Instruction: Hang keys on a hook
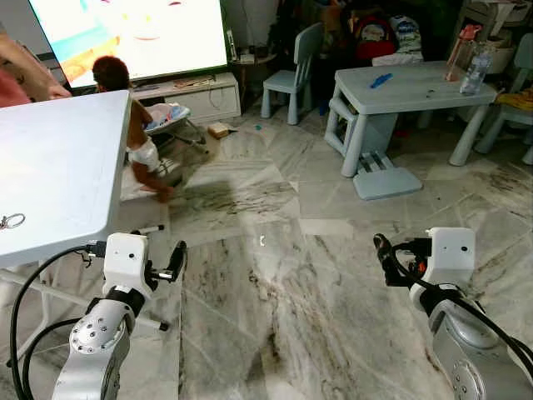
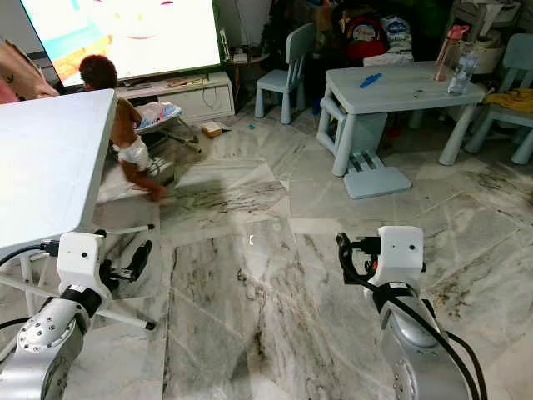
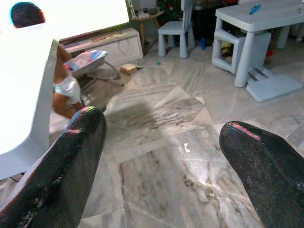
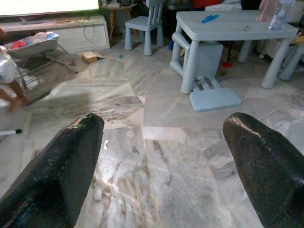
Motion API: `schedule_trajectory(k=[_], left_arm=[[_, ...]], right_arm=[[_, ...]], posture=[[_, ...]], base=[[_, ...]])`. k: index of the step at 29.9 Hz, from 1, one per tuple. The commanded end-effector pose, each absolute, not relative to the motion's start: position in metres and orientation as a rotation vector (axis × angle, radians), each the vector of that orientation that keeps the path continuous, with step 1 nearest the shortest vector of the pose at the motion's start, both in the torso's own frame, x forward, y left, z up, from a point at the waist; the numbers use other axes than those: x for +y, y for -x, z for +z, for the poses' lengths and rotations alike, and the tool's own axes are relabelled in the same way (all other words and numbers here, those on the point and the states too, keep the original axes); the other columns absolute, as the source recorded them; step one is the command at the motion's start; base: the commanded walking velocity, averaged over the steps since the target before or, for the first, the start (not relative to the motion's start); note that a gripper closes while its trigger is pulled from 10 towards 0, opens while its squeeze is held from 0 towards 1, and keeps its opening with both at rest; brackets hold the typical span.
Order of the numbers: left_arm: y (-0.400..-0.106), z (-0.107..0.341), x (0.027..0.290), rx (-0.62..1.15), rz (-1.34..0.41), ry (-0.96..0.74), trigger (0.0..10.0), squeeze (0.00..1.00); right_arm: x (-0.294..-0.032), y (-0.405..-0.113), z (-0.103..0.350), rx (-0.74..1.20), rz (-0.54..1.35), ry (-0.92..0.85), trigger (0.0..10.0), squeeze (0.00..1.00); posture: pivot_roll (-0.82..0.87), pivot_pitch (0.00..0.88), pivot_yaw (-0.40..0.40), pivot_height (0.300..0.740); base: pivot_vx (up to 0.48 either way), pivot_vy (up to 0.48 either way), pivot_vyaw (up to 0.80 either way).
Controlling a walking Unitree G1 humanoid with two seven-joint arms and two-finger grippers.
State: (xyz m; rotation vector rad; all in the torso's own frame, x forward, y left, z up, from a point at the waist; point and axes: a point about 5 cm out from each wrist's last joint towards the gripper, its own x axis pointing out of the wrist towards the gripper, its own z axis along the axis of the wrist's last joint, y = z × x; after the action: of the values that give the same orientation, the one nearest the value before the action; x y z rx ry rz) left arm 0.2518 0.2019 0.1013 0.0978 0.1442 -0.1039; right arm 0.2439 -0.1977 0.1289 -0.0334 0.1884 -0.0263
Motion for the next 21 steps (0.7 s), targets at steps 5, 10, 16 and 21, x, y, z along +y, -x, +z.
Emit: schedule_trajectory(k=[5,10,16,21], left_arm=[[-0.263,0.118,0.196,0.047,-0.109,-0.106,10.0,0.00],[-0.263,0.117,0.195,0.048,-0.115,-0.099,10.0,0.00],[-0.267,0.121,0.194,0.012,-0.106,-0.086,10.0,0.00],[-0.281,0.142,0.195,-0.090,-0.085,-0.128,10.0,0.00]], right_arm=[[-0.197,-0.255,0.143,0.092,-0.036,0.068,10.0,0.00],[-0.197,-0.256,0.143,0.090,-0.036,0.069,10.0,0.00],[-0.199,-0.258,0.153,0.024,-0.057,0.129,10.0,0.00],[-0.205,-0.262,0.170,-0.057,-0.059,0.232,10.0,0.00]], posture=[[-0.01,0.000,0.066,0.740],[-0.01,0.000,0.066,0.740],[-0.01,0.000,0.072,0.740],[-0.02,0.000,0.105,0.740]], base=[[0.000,0.000,0.00],[0.000,0.000,0.00],[0.000,0.000,0.00],[0.000,0.000,0.00]])
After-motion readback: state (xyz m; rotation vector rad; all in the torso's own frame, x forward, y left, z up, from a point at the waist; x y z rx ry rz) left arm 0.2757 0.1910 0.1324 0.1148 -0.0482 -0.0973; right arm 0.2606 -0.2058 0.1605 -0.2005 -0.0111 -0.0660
